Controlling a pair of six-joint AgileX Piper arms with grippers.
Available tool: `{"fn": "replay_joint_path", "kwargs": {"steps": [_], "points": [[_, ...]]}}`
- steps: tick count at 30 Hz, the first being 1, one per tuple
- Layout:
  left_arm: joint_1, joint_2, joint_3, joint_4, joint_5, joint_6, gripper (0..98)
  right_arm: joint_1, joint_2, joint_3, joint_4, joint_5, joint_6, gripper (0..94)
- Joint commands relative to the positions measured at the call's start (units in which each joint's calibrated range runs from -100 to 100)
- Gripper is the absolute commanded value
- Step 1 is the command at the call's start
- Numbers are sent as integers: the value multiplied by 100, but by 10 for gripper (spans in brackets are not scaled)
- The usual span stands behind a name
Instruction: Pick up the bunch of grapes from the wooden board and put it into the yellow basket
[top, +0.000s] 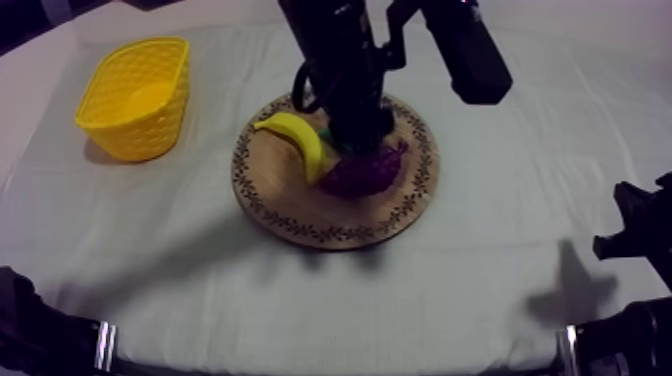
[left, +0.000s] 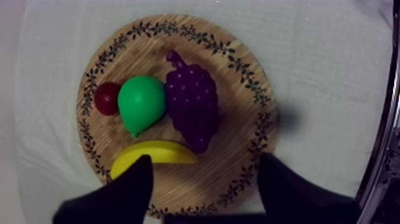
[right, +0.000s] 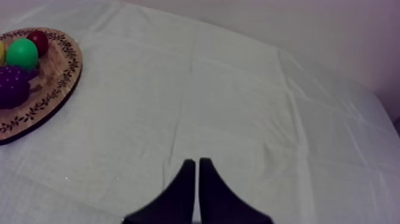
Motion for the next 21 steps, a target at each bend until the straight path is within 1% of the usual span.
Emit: {"fn": "replay_joint_path", "kwargs": {"steps": [1, 5, 8, 21], "points": [[-1, -10, 63, 6, -9, -1, 820, 1, 0, -4, -2, 0, 1, 3], [-2, -27, 191, 11, -24, -19, 911, 1, 0, -4, -2, 0, 1, 3], [3, -18, 264, 5, -48, -30, 944, 1, 0, -4, -2, 0, 1, 3], [-26, 372, 438, -9, -473, -170, 963, 1, 0, -4, -2, 0, 1, 3]]}}
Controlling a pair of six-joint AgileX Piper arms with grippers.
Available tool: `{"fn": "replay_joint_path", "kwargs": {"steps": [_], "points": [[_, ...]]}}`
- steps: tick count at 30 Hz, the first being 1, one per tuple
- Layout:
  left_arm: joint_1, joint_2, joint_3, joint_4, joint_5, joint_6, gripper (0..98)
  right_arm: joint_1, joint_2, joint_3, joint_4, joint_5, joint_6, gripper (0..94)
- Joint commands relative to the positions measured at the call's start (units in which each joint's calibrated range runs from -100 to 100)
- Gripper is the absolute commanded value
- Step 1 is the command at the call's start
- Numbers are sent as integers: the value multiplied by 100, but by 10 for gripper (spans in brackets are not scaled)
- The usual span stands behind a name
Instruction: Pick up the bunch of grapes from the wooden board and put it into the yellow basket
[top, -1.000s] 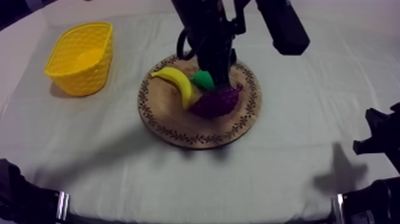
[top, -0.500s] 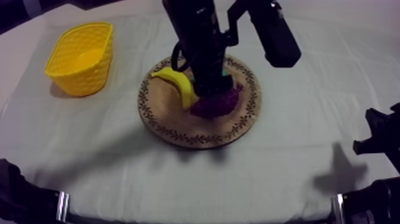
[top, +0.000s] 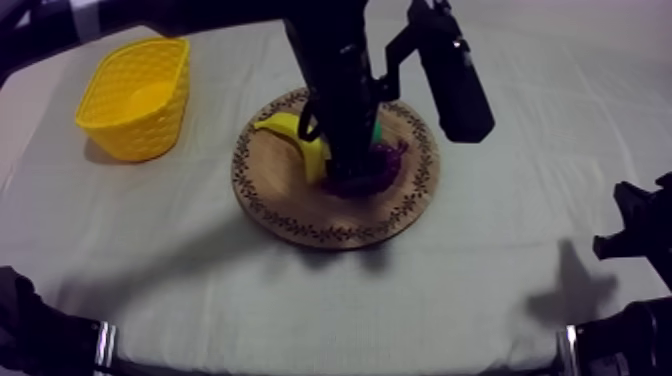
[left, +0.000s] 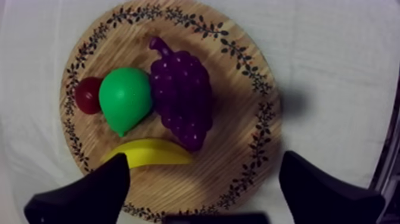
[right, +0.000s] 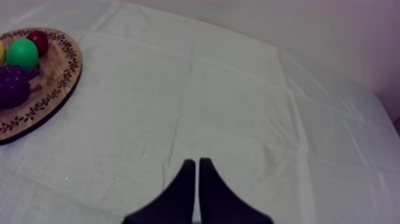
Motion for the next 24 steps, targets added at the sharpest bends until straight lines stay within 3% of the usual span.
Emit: {"fn": "replay_joint_path", "kwargs": {"steps": [1, 24], "points": [[-19, 129, -10, 4, -56, -24, 963, 1, 0, -4, -2, 0, 1, 3], [-216, 1676, -1135, 84, -222, -149, 946, 1, 0, -4, -2, 0, 1, 3]]}}
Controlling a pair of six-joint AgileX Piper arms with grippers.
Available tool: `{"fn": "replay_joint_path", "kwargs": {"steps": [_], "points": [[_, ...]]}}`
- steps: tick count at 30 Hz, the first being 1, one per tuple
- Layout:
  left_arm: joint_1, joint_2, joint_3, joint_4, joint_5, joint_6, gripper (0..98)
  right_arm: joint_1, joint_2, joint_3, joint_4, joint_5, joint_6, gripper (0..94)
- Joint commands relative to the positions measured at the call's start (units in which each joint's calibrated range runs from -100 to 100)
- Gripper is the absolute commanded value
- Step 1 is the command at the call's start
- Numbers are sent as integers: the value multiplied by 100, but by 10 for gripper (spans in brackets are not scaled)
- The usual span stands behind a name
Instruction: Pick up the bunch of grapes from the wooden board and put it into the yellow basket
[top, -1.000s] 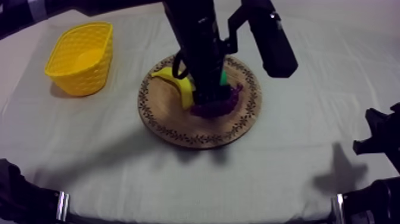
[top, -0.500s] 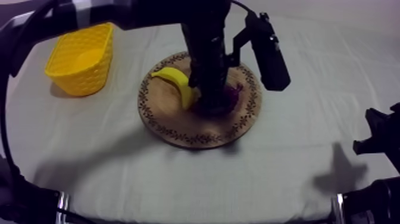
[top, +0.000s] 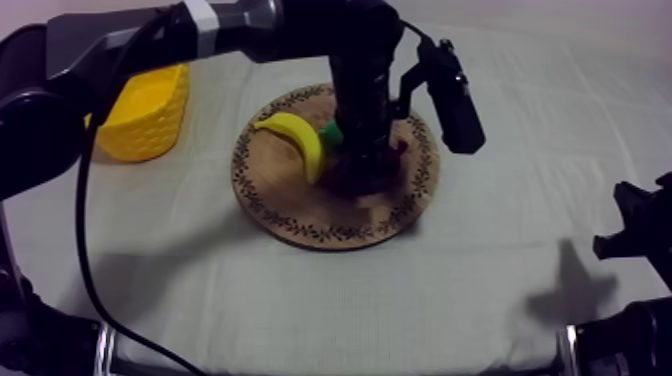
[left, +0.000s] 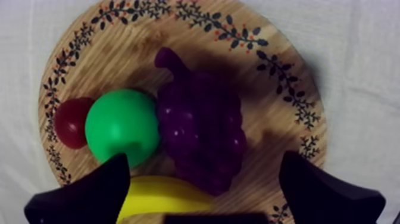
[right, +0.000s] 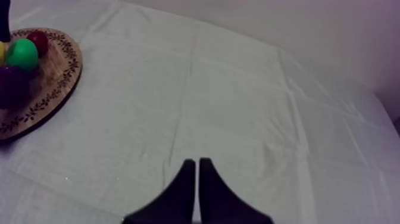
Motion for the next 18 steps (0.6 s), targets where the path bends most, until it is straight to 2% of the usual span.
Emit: {"fn": "replay_joint_path", "kwargs": {"steps": [1, 18], "points": [[-7, 90, -73, 8, -1, -2, 944, 1, 0, -4, -2, 0, 5, 3], [-99, 692, -454, 76, 158, -34, 931, 1, 0, -4, -2, 0, 5, 3]]}}
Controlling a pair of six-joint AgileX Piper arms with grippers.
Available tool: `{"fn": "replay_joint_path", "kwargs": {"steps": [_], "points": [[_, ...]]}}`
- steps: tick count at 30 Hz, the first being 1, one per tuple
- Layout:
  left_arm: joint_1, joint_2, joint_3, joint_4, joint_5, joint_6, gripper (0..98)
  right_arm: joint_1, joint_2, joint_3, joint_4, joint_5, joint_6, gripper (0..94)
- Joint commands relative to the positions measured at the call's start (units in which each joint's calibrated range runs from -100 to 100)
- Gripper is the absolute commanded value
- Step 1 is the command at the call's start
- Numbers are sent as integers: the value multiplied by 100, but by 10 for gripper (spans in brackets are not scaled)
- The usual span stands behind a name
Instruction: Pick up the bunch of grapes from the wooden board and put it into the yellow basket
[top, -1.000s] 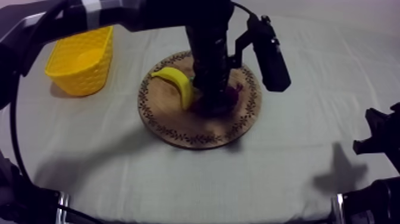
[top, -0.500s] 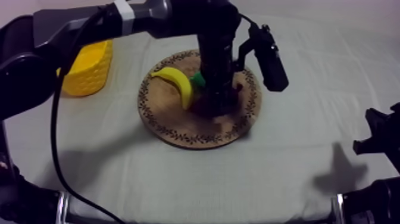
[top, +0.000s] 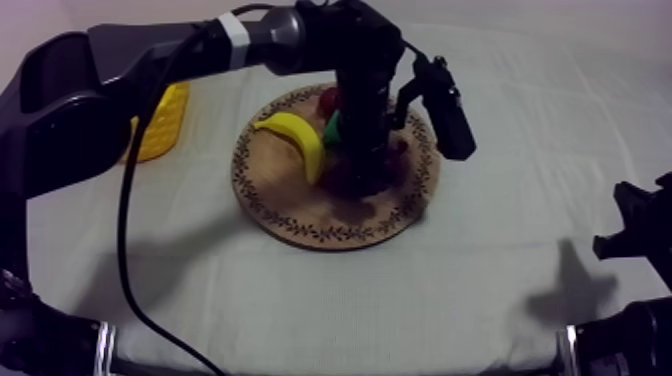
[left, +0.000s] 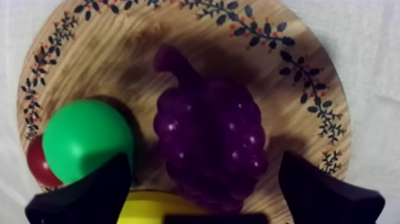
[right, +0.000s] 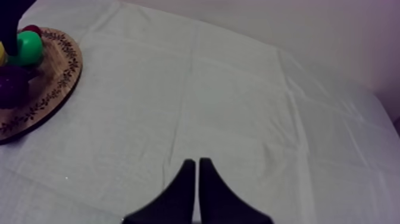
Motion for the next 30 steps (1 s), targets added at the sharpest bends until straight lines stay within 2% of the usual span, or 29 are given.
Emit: {"fn": "replay_joint_path", "kwargs": {"steps": [1, 11, 22, 30], "points": [[-2, 35, -29, 5, 19, -2, 930, 1, 0, -4, -2, 0, 1, 3], [13, 216, -131, 8, 59, 23, 876, 1, 0, -4, -2, 0, 1, 3], [17, 359, -220, 27, 70, 130, 652, 1, 0, -4, -2, 0, 1, 3], [24, 421, -251, 43, 70, 198, 562, 1, 0, -4, -2, 0, 1, 3]]}}
